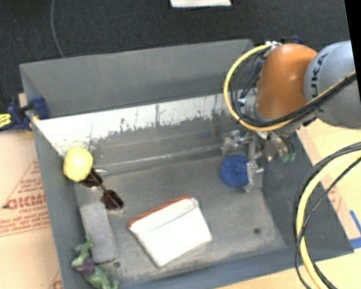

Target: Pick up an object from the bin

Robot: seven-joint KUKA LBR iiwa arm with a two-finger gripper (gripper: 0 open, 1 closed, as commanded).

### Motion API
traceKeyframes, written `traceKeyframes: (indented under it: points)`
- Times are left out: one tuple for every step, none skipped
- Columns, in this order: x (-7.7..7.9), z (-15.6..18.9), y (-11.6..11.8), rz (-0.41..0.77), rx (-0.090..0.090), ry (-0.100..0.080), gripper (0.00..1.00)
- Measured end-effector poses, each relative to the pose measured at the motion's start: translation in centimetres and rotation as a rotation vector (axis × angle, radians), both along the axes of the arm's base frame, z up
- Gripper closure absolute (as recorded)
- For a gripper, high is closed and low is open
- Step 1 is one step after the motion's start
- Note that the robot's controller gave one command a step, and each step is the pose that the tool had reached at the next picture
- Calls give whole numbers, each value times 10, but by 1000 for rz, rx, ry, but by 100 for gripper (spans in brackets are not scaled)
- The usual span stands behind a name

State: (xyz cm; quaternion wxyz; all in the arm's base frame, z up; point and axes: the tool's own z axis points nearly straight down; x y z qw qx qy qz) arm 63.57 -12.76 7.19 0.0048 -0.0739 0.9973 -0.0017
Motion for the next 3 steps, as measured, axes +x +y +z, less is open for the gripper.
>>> traceKeyframes:
  points:
    - [11,0,-4,14,1,-8,0]
    - [4,2,-2,2,1,-6,0]
    - [11,2,-5,11,-1,-14,0]
